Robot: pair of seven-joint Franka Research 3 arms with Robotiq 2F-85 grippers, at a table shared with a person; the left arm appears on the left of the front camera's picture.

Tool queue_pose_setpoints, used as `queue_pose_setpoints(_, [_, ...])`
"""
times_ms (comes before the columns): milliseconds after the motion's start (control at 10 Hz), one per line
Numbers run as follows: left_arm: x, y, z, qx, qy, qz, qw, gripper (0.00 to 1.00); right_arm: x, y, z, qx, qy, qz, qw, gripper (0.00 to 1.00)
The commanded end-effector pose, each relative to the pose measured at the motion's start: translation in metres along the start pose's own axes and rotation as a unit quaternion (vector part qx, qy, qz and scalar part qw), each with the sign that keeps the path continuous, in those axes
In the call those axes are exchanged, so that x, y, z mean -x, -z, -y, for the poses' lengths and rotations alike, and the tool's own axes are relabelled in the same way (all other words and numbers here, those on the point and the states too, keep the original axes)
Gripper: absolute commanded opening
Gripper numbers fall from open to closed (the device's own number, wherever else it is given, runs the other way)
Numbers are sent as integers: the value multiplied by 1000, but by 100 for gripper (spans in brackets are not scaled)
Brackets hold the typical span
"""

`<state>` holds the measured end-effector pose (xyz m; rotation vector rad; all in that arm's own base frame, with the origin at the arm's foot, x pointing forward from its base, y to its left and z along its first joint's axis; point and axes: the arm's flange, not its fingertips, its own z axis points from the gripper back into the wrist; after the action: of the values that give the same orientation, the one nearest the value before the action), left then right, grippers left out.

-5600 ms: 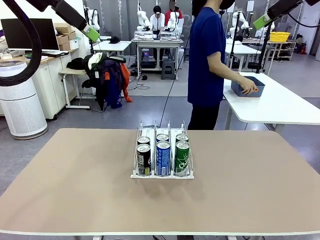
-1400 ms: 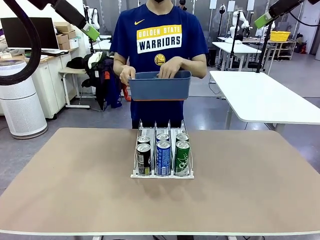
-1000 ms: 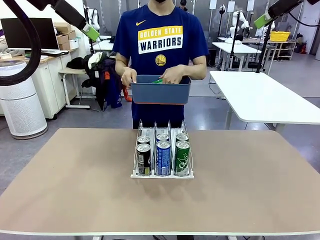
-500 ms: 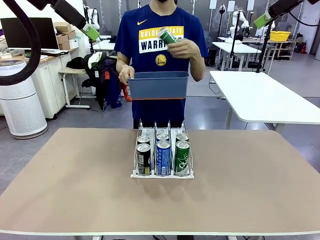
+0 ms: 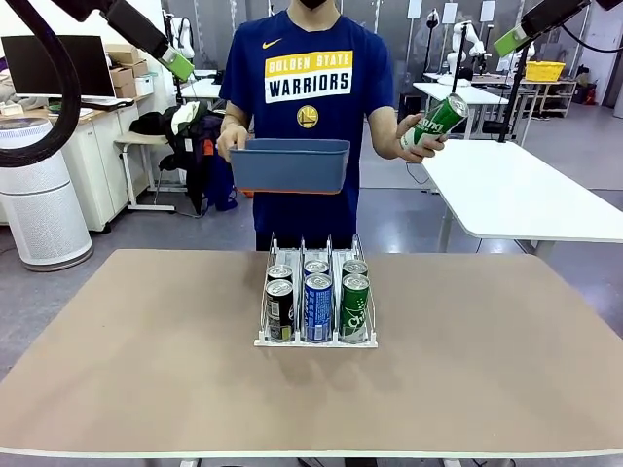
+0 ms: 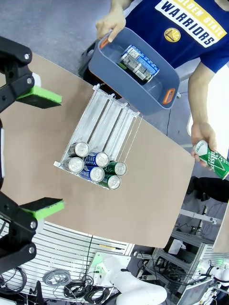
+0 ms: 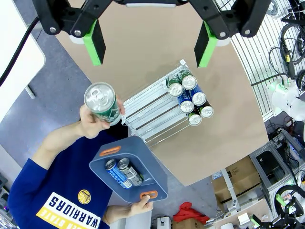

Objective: Fill the beverage cans into the dispenser.
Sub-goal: Pick up the Sprite handed by the human.

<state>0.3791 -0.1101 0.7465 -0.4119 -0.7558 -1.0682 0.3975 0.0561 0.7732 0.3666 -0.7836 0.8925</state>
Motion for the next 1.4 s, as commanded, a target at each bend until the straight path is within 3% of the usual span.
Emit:
queue_pose_setpoints(0, [1, -1, 1, 2, -2, -4, 1000, 100, 1, 1, 0, -5, 2, 5, 1000, 100])
queue_pose_setpoints(1300, [1, -1, 1, 2, -2, -4, 1000, 100, 1, 1, 0, -5, 2, 5, 1000, 100])
